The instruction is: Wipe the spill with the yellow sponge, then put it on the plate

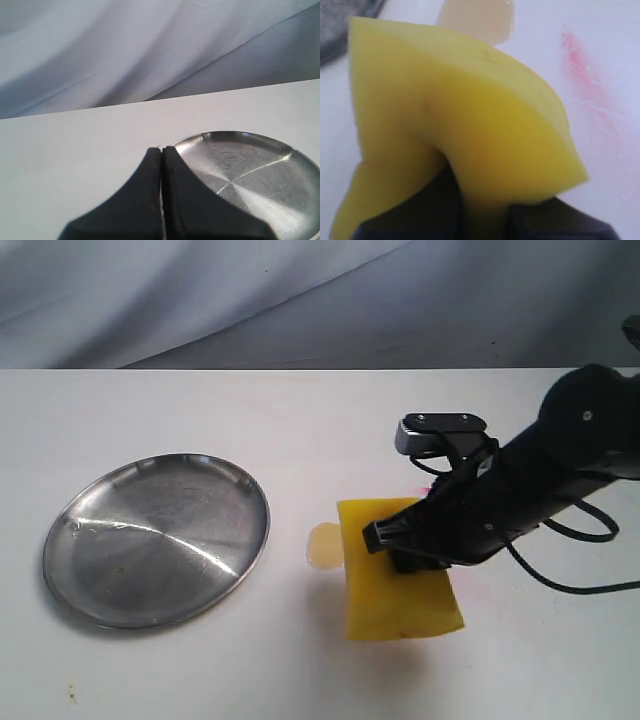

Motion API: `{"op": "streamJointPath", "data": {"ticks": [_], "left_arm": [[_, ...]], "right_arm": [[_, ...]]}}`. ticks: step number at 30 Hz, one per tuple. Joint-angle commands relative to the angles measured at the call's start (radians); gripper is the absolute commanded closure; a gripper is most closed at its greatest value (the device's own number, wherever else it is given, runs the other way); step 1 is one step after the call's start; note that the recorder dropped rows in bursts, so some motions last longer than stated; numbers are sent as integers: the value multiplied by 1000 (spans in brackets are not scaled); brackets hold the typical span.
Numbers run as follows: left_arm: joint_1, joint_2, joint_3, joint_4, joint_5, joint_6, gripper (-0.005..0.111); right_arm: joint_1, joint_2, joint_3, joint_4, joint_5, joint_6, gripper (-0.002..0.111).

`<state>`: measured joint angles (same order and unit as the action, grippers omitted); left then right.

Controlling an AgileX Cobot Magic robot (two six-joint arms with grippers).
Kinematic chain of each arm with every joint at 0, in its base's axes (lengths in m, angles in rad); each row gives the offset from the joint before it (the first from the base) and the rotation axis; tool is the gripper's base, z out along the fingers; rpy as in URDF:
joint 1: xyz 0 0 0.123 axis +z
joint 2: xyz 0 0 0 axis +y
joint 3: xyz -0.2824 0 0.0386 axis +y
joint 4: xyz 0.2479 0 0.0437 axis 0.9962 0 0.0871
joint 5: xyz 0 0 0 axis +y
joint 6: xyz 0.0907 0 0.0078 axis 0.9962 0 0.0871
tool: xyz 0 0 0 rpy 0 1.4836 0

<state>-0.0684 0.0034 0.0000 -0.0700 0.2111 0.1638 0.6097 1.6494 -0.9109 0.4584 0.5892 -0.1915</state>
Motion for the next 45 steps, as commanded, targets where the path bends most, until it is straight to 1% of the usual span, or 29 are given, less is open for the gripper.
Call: {"op": "streamJointPath", "data": {"ticks": [1,6,12,19,22,30,35,40,43,45], "left_arm": [[-1,-3,0,1,-6,-4,107],[-1,-3,0,1,-6,-4,107],[-1,-3,0,1,-6,-4,107],[-1,-3,0,1,-6,-4,107],[-1,-3,0,1,-6,-4,107],[-1,-3,0,1,-6,-4,107],[-1,-3,0,1,-6,-4,107],[-1,-3,0,1,-6,-4,107],[-1,-3,0,1,-6,-4,107],[-1,-3,0,1,-6,-4,107]], "right_arm": [[30,100,-99,21,59,16,108],[80,307,-244,50,95,16,108],[85,491,-403,19,111,75,108],[66,615,-567,-202,186,269,108],[33,623,-596,-239,190,306,108],[-88,623,-627,-239,184,344,108],[-143,623,-627,-268,234,353,108],[-140,623,-627,-377,342,355,108],[-104,617,-623,-401,371,280,108],[-59,589,-605,-412,359,248,108]]}}
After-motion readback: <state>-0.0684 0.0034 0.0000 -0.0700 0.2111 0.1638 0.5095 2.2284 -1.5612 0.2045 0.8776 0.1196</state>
